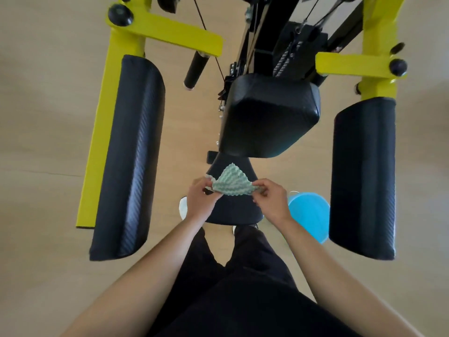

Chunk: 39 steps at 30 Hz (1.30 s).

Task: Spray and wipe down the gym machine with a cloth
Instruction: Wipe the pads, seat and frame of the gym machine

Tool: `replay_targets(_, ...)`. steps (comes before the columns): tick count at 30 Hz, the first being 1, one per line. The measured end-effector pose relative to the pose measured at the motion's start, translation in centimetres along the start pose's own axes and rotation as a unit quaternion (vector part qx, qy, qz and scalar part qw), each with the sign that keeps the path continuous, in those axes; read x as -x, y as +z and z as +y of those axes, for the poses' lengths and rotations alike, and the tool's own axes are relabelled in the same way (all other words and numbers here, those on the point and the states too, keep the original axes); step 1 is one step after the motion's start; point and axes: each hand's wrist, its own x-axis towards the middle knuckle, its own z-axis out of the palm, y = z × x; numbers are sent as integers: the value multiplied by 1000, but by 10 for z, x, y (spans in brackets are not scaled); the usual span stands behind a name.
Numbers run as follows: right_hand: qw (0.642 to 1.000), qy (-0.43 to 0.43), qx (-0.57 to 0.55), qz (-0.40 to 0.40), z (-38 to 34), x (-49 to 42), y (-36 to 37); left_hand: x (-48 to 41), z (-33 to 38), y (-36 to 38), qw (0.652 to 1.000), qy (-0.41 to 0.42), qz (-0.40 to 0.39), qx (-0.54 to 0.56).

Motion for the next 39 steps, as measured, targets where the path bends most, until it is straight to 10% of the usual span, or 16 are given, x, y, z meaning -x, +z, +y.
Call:
replay_targets(16,998,-17,59,-9,98,-50,53,-37,-68,56,969,40,77,-230)
replay_targets(29,916,-263,289,-92,177,-91,143,-85,-172,83,820,216,-44,-529)
replay_targets(39,928,-182,322,-50,217,-25,141,-22,-200,106,789,266,-27,-553)
